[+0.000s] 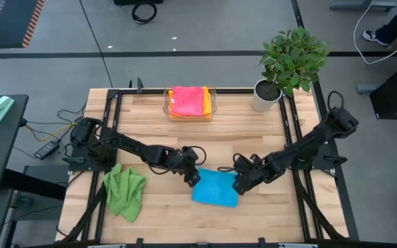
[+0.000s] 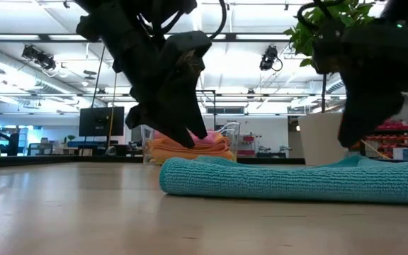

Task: Fold microfiber towels
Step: Put the blue microfiber towel into the transparent bin

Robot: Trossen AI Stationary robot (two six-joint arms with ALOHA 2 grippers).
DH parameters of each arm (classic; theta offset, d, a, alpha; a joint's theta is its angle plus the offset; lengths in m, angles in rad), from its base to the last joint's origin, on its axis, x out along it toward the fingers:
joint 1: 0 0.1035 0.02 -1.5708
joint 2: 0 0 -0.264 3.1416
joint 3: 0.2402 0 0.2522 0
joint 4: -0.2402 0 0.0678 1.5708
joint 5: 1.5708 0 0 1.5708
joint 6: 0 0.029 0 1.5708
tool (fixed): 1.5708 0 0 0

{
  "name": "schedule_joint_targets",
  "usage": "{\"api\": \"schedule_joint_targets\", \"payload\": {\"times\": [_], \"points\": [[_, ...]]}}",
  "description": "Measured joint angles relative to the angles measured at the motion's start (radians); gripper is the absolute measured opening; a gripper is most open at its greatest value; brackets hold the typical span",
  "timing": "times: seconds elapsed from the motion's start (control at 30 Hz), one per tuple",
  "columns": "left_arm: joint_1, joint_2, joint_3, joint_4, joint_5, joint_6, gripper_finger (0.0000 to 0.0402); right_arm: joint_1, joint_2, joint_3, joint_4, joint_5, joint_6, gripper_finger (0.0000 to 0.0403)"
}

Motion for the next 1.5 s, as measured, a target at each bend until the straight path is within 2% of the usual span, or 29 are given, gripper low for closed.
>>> {"api": "schedule_joint_targets", "payload": {"times": [0.17,0.33,0.43,0.6,0.77,1.03,1.3,1.5], "points": [[0.017,-0.008,0.000,-0.001,0.060,-0.053,0.0192,-0.036,-0.083,0.000,-0.047,0.010,-0.019,0.0214],[0.010,-0.009,0.000,0.002,0.062,-0.129,0.0218,-0.064,-0.191,0.000,-0.125,0.034,-0.011,0.0261],[-0.002,-0.009,0.000,0.003,0.063,-0.175,0.0228,-0.051,-0.262,0.000,-0.125,0.038,0.028,0.0271],[-0.041,-0.009,0.000,0.014,0.062,-0.221,0.0233,0.027,-0.305,0.000,-0.125,0.063,0.216,0.0269],[-0.068,-0.010,0.000,0.018,0.060,-0.240,0.0226,0.082,-0.220,0.000,-0.126,0.061,0.347,0.0263],[-0.057,0.046,0.000,-0.041,0.057,-0.434,0.0236,0.093,-0.053,0.000,-0.095,-0.005,0.487,0.0262],[-0.048,0.100,0.003,-0.004,0.038,-0.420,0.0279,0.065,0.041,-0.001,-0.035,0.010,0.458,0.0262],[-0.039,0.116,0.003,0.050,-0.003,-0.388,0.0276,0.025,0.128,-0.002,0.031,-0.002,0.387,0.0262]]}}
